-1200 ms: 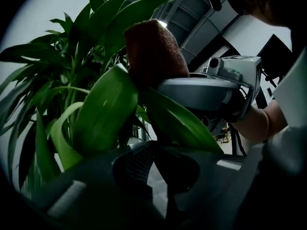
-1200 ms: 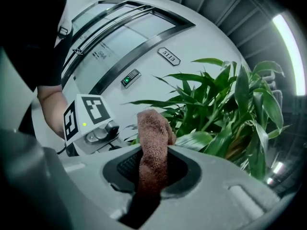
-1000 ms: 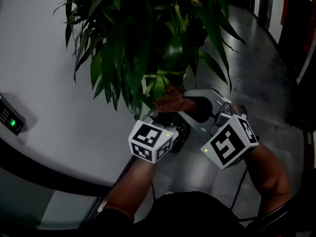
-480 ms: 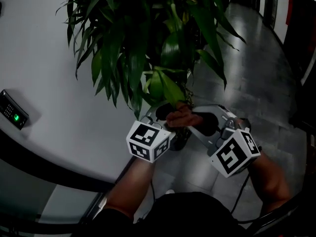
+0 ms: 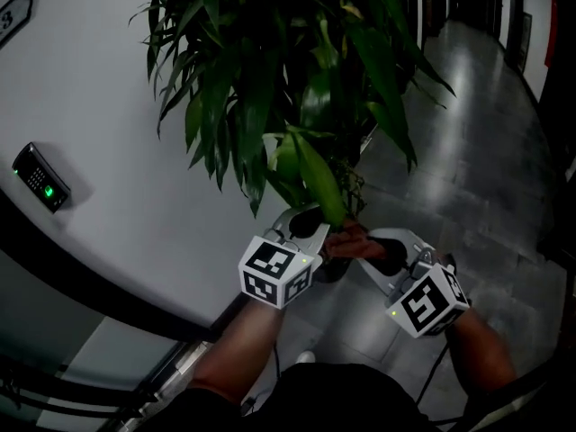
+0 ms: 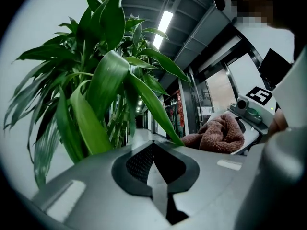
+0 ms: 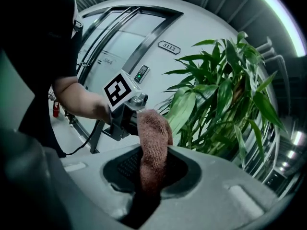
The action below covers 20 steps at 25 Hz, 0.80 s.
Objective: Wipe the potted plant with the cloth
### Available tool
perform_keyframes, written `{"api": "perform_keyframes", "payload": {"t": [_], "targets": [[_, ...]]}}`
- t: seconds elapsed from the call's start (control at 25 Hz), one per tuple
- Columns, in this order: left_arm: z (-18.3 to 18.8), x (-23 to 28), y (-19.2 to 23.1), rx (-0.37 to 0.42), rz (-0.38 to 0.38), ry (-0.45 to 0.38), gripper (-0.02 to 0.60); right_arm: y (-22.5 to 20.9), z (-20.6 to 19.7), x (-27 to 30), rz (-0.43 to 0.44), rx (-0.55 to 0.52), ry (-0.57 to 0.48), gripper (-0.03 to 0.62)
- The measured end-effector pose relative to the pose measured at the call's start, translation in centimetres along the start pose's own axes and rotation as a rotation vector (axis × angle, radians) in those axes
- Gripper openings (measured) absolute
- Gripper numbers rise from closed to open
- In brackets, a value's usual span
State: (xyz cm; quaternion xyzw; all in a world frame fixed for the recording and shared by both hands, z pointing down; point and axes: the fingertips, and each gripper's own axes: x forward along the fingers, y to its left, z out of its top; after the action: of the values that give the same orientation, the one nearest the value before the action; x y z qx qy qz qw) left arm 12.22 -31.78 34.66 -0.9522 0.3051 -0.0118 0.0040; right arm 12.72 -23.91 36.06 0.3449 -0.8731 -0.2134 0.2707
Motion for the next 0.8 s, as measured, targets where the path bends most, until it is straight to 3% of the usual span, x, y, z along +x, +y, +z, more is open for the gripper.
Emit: {"api": "perform_keyframes", "payload": {"t": [0.16,0.28,0.4,0.48,0.64,0.8], "targets": [[-1.0,-2.3,0.6,0.006,0.092,0.036,0.017,1.1,-2.1,-0.9,0.052,0.026,0.005,0.061],[-0.6,-4.5,1.4,0.026,0.185,0.054,0.017,2.6,-1.7,-1.6,0.114,0.045,-0.047,0.061],[0.8,-6.7,2.0,0.054,0.257,0.056,0.017,3.4,2.4,-2.7,0.156,-0.012,-0.138,0.061],[2.5,-8.1,3.1,0.111,0.313,0.037,0.017,2.7,5.8,-3.4,0.162,-0.08,-0.204,0.061],[6.6,-10.6,6.5,0.21,0.419,0.001,0.017,-1.0,11.8,-3.6,0.068,-0.218,-0.291,0.061],[11.1,-11.3,9.3,0.238,0.434,-0.065,0.017,-5.4,18.8,-3.1,-0.06,-0.293,-0.337,0.061]]}}
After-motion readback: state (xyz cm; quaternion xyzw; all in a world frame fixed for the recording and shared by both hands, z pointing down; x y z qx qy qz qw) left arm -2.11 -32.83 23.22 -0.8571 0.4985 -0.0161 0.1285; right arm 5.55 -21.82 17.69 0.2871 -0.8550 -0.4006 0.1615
